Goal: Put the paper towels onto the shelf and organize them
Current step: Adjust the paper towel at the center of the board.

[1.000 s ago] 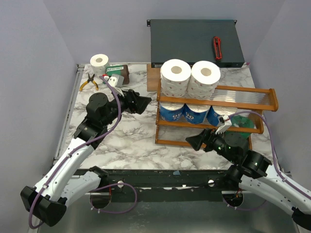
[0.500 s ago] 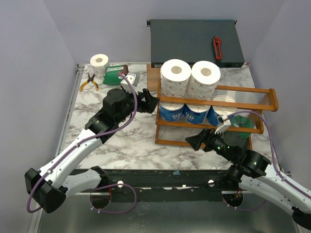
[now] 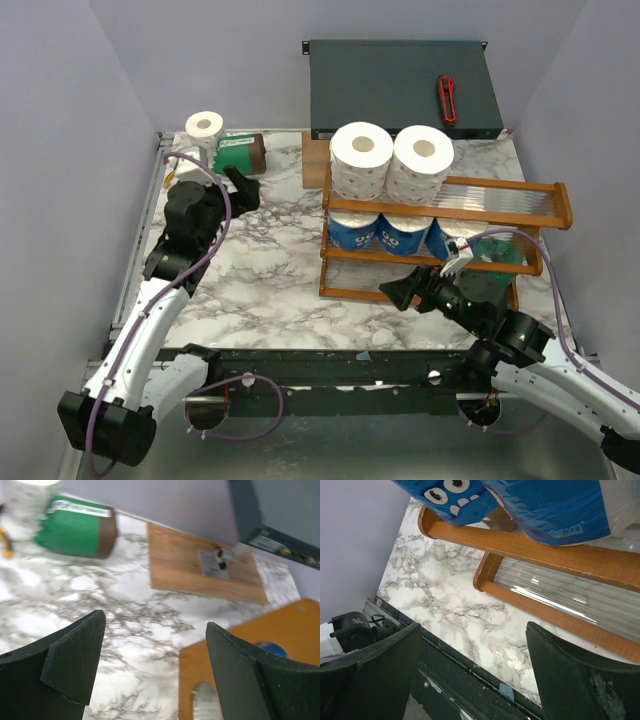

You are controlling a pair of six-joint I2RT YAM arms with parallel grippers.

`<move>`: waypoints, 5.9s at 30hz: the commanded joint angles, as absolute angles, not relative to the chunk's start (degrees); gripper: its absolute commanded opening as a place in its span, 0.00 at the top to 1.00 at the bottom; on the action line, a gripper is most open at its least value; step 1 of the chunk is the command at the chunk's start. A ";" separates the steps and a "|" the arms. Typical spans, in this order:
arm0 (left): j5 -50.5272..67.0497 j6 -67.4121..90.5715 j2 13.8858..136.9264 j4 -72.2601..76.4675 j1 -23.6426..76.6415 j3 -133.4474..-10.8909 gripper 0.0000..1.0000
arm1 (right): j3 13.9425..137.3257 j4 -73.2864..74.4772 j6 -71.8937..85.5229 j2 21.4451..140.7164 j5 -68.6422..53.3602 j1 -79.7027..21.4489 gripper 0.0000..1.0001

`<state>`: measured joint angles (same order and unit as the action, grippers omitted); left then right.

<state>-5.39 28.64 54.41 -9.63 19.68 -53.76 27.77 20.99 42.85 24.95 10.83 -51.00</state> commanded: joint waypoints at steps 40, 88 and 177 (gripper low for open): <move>22.78 46.13 121.44 3.11 -10.98 -94.22 0.01 | 22.46 18.98 42.98 21.57 11.38 -51.09 0.11; 35.06 56.99 127.84 8.62 -6.66 -93.49 0.36 | 22.25 17.41 43.04 24.32 12.04 -51.12 0.11; 23.68 38.82 91.36 -8.54 -1.54 -74.74 0.40 | 21.88 13.79 38.40 22.71 10.06 -51.07 0.11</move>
